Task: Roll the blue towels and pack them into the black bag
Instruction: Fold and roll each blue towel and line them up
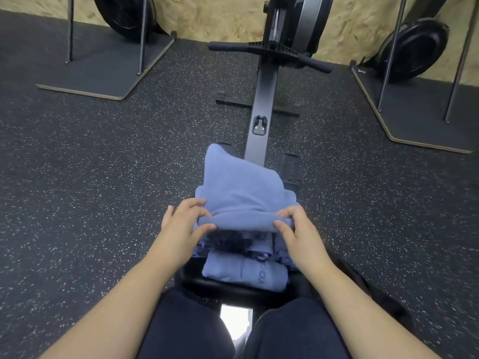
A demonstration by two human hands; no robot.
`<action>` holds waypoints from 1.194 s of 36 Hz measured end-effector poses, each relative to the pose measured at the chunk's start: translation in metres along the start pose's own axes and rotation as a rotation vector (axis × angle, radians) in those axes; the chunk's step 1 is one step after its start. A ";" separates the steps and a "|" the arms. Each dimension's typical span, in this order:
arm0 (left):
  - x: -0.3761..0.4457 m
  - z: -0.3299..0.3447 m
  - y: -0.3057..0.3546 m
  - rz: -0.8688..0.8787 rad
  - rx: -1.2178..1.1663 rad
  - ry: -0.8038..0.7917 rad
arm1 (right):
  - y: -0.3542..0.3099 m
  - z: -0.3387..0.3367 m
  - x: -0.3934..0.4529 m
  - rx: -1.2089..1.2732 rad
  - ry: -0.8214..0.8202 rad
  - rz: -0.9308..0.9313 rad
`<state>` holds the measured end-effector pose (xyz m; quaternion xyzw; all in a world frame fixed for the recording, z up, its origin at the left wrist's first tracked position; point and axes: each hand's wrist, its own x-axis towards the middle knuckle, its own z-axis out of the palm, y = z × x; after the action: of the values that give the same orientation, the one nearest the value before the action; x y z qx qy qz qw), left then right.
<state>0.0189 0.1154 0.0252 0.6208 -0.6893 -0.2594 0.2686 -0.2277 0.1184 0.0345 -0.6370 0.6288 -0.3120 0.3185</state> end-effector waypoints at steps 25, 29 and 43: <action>0.019 0.031 0.013 0.395 0.505 0.230 | 0.008 0.006 0.010 -0.035 0.002 -0.020; 0.022 0.034 0.014 0.359 0.507 0.255 | 0.006 0.008 0.012 -0.081 0.025 -0.012; 0.033 0.037 0.016 0.284 0.477 0.290 | -0.018 0.030 0.017 -0.509 0.230 -0.505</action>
<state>-0.0215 0.0848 0.0111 0.5943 -0.7651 0.0412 0.2444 -0.1926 0.1019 0.0303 -0.7918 0.5408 -0.2838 -0.0096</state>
